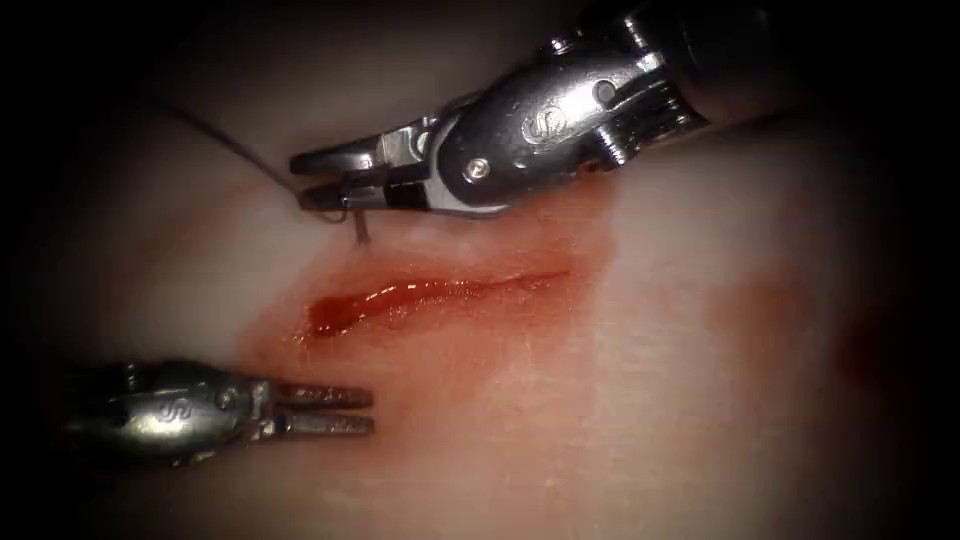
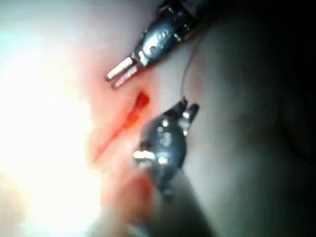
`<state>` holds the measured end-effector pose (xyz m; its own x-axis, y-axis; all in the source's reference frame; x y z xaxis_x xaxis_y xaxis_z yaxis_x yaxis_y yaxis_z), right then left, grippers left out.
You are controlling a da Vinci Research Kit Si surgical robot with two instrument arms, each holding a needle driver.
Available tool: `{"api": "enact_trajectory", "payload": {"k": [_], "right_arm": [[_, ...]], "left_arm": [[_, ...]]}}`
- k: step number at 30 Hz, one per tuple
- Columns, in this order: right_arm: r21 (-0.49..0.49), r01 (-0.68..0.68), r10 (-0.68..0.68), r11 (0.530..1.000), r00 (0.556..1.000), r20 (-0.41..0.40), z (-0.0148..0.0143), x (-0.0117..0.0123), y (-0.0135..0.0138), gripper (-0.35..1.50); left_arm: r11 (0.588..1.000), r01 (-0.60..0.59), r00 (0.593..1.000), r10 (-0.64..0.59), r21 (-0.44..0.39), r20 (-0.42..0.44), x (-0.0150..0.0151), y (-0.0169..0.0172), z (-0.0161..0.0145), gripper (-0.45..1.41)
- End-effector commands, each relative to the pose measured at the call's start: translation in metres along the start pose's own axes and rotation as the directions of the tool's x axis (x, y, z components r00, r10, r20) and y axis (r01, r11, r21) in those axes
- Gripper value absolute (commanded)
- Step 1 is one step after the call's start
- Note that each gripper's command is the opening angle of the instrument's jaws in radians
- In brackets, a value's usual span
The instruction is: Wound Closure
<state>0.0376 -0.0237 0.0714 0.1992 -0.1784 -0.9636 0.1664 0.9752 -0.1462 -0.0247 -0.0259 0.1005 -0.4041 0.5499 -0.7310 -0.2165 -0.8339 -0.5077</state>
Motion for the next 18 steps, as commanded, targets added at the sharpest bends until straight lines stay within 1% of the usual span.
{"api": "enact_trajectory", "payload": {"k": [1, 4, 5, 11, 18], "right_arm": [[-0.002, -0.021, 0.021, 1.000, 1.000, -0.001, 0.0010, -0.0004, -0.0001, -0.35], [-0.006, -0.069, 0.069, 0.998, 0.998, -0.004, 0.0013, -0.0004, 0.0001, -0.35], [-0.007, -0.117, 0.117, 0.993, 0.993, -0.006, 0.0015, -0.0004, 0.0003, -0.35], [-0.013, -0.178, 0.178, 0.984, 0.984, -0.007, 0.0016, -0.0007, 0.0008, -0.35], [-0.048, -0.240, 0.241, 0.970, 0.971, 0.005, 0.0009, -0.0017, 0.0019, -0.35]], "left_arm": [[1.000, 0.001, 1.000, -0.001, -0.002, 0.000, -0.0005, 0.0003, 0.0009, 0.09], [1.000, 0.001, 1.000, -0.001, -0.002, 0.000, -0.0005, 0.0004, 0.0009, 0.09], [1.000, 0.001, 1.000, -0.001, -0.002, 0.003, -0.0005, 0.0004, 0.0009, 0.09], [1.000, 0.006, 1.000, -0.006, 0.002, 0.006, -0.0005, 0.0004, 0.0010, 0.09], [1.000, 0.006, 1.000, -0.006, 0.003, 0.006, -0.0005, 0.0005, 0.0010, 0.07]]}}
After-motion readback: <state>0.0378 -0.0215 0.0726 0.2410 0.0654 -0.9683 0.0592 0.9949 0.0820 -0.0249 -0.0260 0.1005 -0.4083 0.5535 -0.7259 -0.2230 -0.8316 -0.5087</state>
